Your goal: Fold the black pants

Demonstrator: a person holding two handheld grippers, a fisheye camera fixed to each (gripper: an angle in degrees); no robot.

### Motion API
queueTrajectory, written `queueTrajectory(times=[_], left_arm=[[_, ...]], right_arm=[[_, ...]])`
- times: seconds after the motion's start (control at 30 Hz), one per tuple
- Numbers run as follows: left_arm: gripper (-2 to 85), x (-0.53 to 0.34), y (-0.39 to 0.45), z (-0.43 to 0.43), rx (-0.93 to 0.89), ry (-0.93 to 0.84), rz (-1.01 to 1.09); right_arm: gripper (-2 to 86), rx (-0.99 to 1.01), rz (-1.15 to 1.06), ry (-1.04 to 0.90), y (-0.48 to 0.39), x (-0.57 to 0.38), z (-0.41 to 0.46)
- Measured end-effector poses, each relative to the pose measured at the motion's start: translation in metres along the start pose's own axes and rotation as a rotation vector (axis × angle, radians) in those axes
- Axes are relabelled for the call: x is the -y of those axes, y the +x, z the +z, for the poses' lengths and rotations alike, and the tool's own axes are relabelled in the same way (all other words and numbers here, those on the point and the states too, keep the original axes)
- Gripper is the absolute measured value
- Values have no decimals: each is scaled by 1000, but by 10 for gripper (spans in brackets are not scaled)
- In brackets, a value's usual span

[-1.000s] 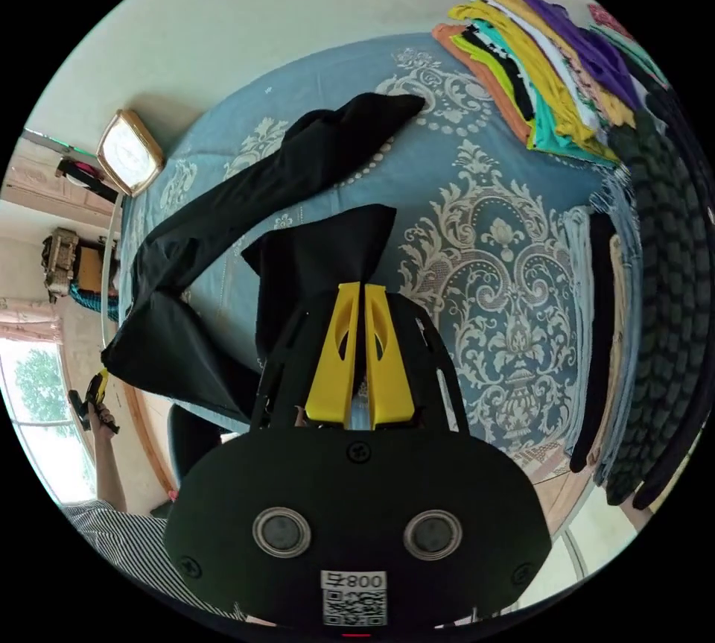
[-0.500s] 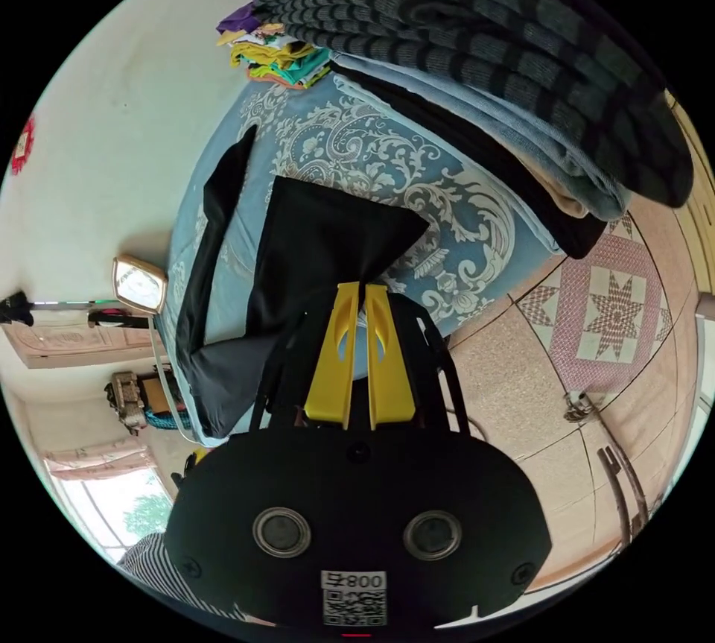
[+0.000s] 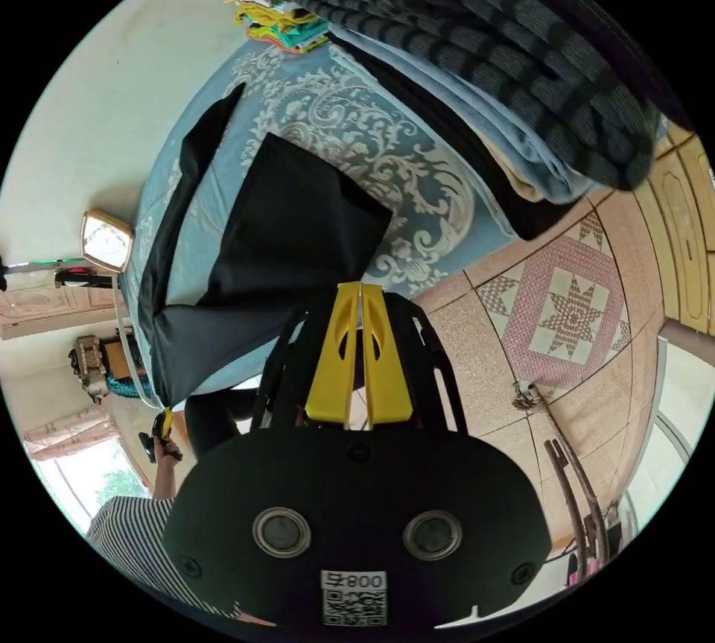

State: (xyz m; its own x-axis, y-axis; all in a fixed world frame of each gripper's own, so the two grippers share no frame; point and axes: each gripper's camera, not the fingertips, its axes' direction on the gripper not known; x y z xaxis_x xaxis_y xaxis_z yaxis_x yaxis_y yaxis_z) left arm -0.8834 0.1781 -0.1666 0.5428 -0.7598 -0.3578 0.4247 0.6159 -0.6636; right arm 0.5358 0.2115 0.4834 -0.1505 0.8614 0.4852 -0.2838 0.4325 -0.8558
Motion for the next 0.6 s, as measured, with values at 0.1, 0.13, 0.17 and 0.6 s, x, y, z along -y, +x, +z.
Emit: queueTrajectory(times=[0.1, 0.13, 0.17, 0.6], left_arm=[[43, -6, 3, 4, 43, 56, -17], [48, -6, 8, 6, 54, 63, 5], [58, -4, 23, 12, 88, 58, 77], [82, 4, 312, 305, -52, -497, 1043]], right_arm=[[5, -19, 73, -15, 15, -17, 3], [8, -9, 32, 25, 2, -20, -6], [12, -23, -31, 58, -20, -17, -14], [98, -256, -478, 26, -264, 120, 60]])
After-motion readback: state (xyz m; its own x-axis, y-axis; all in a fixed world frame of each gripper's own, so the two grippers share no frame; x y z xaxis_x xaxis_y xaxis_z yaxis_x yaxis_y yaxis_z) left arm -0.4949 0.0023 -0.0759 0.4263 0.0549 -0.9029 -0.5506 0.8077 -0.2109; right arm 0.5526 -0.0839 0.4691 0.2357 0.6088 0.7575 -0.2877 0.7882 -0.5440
